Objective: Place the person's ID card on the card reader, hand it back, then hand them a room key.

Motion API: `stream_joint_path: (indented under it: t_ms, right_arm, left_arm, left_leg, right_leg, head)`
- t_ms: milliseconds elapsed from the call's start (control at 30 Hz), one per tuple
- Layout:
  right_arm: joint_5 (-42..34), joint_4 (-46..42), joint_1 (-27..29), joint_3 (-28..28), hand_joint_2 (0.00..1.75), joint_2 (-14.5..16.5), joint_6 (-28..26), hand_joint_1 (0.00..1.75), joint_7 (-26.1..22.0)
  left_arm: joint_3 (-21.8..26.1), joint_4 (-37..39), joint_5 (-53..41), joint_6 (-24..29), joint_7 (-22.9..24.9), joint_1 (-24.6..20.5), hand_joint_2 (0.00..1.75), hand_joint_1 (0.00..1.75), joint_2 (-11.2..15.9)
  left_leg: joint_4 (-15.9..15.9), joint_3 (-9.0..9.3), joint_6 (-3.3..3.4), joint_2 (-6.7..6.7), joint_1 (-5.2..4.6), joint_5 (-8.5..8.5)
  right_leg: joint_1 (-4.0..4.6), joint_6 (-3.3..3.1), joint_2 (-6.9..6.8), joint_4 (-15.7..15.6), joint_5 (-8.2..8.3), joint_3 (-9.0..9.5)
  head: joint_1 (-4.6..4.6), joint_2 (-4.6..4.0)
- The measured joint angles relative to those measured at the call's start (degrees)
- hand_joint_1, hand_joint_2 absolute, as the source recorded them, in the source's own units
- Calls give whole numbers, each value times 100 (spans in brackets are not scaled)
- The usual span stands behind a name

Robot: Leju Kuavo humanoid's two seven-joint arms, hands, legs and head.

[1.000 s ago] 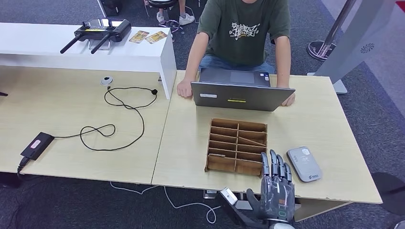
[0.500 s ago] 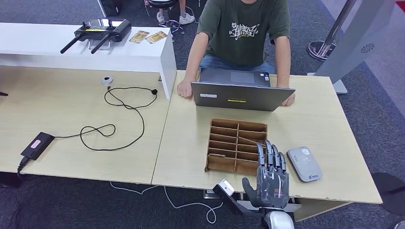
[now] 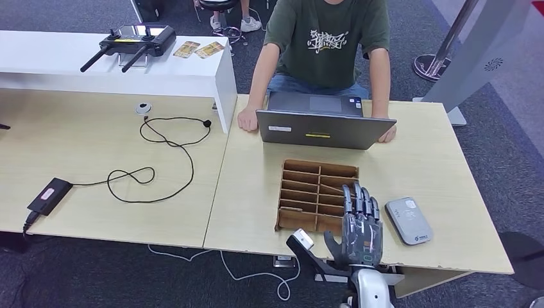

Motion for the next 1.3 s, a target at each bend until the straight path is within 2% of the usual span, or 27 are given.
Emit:
stream_joint_path:
  t_ms: [267, 567, 1300]
  right_arm:
    - [22, 222, -94, -59, 175, 24, 181, 0, 28]
    - [46, 546, -298, 4, 175, -9, 420, 0, 627]
    - [46, 698, -399, 87, 175, -42, 412, 0, 459]
  left_arm:
    - [0, 0, -10, -8, 1, -1, 0, 0, 2]
    - [-1, 0, -49, -37, -1, -11, 0, 0, 9]
    - [0, 0, -15, -37, -55, -3, 0, 0, 22]
  left_leg:
    - [0, 0, 0, -1, 0, 0]
    - [0, 0, 0, 0, 0, 0]
    - [0, 0, 0, -1, 0, 0]
  right_leg:
    - [0, 0, -1, 0, 0, 1]
    - [0, 0, 0, 0, 0, 0]
    - [0, 0, 0, 0, 0, 1]
  head:
    - [0, 0]
    - [-1, 0]
    - [-1, 0]
